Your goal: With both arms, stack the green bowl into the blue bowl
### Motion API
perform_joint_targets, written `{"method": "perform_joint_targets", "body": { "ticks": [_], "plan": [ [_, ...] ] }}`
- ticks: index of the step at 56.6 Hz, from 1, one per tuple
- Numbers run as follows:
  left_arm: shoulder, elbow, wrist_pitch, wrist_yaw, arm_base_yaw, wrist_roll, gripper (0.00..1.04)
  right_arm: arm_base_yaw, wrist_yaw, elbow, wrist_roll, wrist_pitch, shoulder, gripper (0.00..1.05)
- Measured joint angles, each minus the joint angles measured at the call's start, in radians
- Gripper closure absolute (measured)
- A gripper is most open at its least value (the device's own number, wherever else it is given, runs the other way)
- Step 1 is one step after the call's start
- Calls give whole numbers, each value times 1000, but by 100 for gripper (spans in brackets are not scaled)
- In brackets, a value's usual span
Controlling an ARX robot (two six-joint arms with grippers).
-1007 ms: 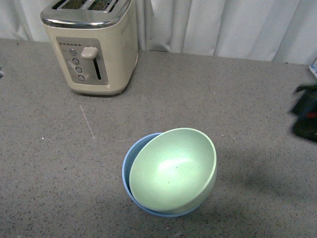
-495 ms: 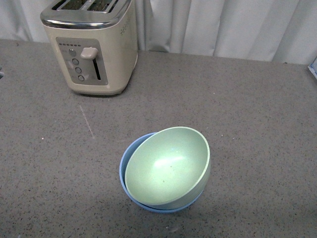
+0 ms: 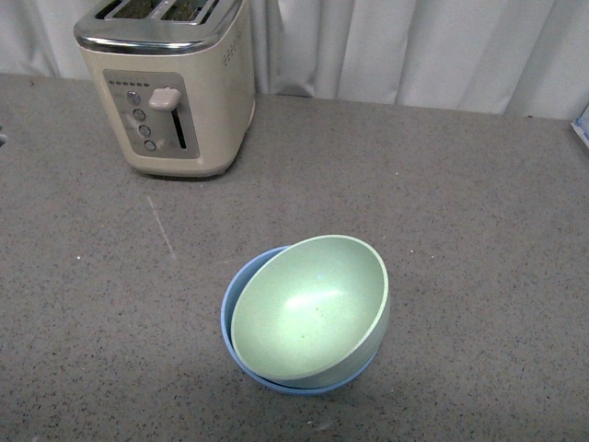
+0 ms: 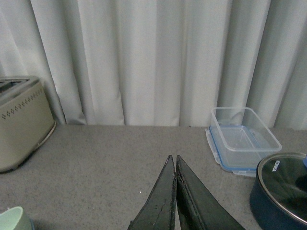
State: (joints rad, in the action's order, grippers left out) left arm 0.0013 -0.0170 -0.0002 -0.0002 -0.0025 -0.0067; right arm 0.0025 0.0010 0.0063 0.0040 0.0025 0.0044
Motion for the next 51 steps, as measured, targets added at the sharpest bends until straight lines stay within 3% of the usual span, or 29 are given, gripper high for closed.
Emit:
{"method": "perform_joint_targets", "body": {
  "ticks": [10,21,36,51],
  "plan": [
    [0,0,0,0,0,0,6,0,-2,0,-2,-3,0,103],
    [0,0,0,0,0,0,6,0,-2,0,-1,-3,2,54],
    [0,0,0,0,0,0,6,0,-1,0,-1,-3,0,9],
    [0,0,0,0,0,0,6,0,-2,0,-1,-3,0,9]
  ]
}}
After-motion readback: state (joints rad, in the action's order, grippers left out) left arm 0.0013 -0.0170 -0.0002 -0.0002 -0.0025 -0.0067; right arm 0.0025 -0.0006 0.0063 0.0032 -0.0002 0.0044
